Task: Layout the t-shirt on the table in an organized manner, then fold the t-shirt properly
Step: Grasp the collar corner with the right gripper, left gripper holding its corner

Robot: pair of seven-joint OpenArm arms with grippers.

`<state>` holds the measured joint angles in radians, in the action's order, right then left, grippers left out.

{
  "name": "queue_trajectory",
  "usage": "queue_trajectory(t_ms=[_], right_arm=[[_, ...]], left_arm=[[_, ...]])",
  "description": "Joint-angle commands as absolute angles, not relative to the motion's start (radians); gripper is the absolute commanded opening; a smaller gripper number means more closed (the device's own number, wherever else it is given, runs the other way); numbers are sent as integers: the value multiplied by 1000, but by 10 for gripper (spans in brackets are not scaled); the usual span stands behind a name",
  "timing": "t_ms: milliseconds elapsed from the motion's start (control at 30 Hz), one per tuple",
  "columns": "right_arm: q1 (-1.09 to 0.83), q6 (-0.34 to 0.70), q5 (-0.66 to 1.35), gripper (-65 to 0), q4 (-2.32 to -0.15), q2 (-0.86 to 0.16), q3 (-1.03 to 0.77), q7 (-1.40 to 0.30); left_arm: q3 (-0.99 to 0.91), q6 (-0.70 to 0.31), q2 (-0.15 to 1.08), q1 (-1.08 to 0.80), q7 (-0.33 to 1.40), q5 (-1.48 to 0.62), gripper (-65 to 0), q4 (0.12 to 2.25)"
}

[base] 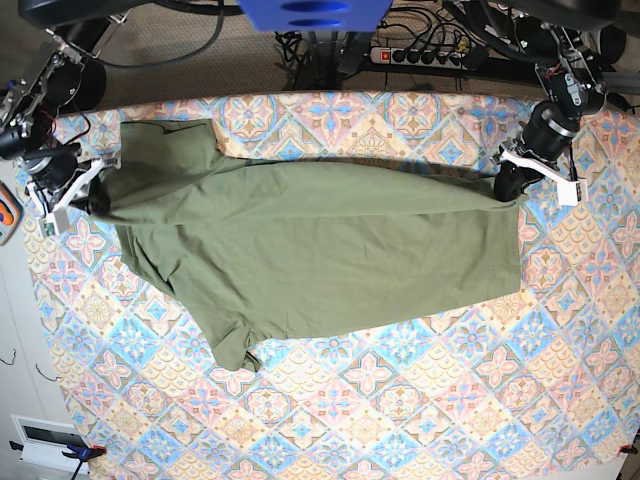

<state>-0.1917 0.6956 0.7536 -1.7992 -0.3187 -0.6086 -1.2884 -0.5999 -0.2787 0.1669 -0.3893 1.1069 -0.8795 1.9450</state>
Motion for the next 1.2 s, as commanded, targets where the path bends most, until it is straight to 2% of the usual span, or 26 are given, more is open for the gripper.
queue_trajectory(t_ms=[0,333,600,800,867,933,1067,1167], right_arm=[[-171,698,762,-643,-1814,-341,-613,-1265],[-53,698,627,-643,-1685,-340,-499,-1259],[30,698,616,-643,-1566,-283,-461,-1256],[31,698,616,-639,-1484,-278,-461,-1254],[31,698,616,-626,-1481,-278,-463,-1254],[31,698,616,-586,-1486,-278,-464,-1254],[28,698,619,-478,-1488,-278,-466,-1254],[25,698,619,-443,-1503,-278,-490,-1254]], left_arm=[[-605,-283,176,-384,1084,-900,-650,1952],[-705,-283,145,-295,1092,-900,-650,1836],[-708,-283,145,-205,1084,-898,-650,1635],[-708,-282,139,-171,1084,-892,-641,1589],[-708,-280,139,-160,1086,-891,-603,1587],[-708,-278,139,-159,1090,-891,-553,1587],[-708,-277,139,-165,1092,-891,-416,1587],[-708,-277,140,-191,1093,-900,-329,1593]])
